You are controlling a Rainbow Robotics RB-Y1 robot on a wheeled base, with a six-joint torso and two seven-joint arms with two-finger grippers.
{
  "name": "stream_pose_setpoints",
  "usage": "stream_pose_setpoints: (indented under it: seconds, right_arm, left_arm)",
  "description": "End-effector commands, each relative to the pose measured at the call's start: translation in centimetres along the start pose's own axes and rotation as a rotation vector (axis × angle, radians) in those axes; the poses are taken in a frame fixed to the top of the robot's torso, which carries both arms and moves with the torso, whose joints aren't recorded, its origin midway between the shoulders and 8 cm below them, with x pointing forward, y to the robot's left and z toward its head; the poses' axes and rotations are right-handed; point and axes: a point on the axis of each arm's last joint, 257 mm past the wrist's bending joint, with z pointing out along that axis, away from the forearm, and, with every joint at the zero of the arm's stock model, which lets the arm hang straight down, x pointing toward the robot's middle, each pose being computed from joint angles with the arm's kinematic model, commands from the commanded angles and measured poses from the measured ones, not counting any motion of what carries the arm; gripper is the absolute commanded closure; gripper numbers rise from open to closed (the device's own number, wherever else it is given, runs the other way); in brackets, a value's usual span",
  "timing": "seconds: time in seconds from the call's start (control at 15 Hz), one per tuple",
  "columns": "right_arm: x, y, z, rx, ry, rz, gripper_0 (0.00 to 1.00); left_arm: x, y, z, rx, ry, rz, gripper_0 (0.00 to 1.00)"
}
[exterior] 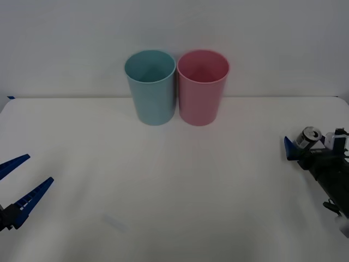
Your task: Grasp the object on the table and drop it into the matching bin: aluminum can to the light blue bin, PET bottle to the pink bin.
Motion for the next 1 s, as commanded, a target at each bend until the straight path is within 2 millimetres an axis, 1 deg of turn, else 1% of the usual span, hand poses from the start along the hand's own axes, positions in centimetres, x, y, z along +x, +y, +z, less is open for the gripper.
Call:
stream_pose_setpoints:
  seconds: [0.07,0.6,0.67,0.73,0.8,0.87,1.0]
  right_arm:
    - [-0.10,0.41,0.59,0.010,0.001,-0.007,0.00]
    - [0.47,0.17,0.63,0.036,0.015,-0.015,0.00]
    - [0.47,0.17,0.63,0.036,0.015,-0.015,0.11]
    - [0.49,0.24,0.65,0.034,0.016,-0.015,0.69]
    - [0.51,0.20,0.64,0.036,0.017,-0.017,0.96]
    - [0.51,0.20,0.64,0.036,0.017,-0.015,1.00]
    - [0.51,0.20,0.64,0.036,0.017,-0.017,1.00]
  left_arm:
    - [0.00,0.00,0.00,0.000,0.000,0.000,0.00]
    - [0.00,0.00,0.00,0.000,0.000,0.000,0.00]
    - [0.00,0.00,0.00,0.000,0.000,0.000,0.00]
    - [0.00,0.00,0.00,0.000,0.000,0.000,0.00]
    - [0.00,0.00,0.00,0.000,0.000,0.000,0.00]
    - [0.00,0.00,0.00,0.000,0.000,0.000,0.00]
    - [0.00,0.00,0.00,0.000,0.000,0.000,0.00]
